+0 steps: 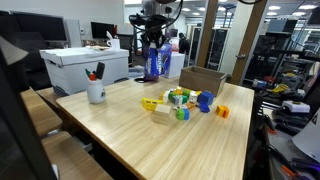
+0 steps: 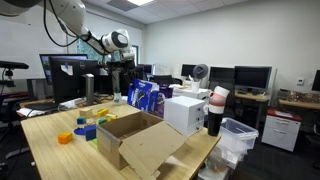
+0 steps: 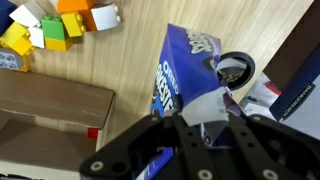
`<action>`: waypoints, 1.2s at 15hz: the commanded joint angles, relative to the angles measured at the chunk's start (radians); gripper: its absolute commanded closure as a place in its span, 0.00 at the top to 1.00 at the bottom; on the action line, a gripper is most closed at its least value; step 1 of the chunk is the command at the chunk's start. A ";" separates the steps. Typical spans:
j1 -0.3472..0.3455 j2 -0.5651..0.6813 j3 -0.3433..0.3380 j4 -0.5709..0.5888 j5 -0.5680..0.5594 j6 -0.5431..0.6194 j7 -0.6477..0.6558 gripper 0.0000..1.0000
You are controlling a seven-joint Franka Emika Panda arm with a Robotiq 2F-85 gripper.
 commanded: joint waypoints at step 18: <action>-0.037 -0.373 0.031 -0.389 -0.182 -0.107 0.268 0.06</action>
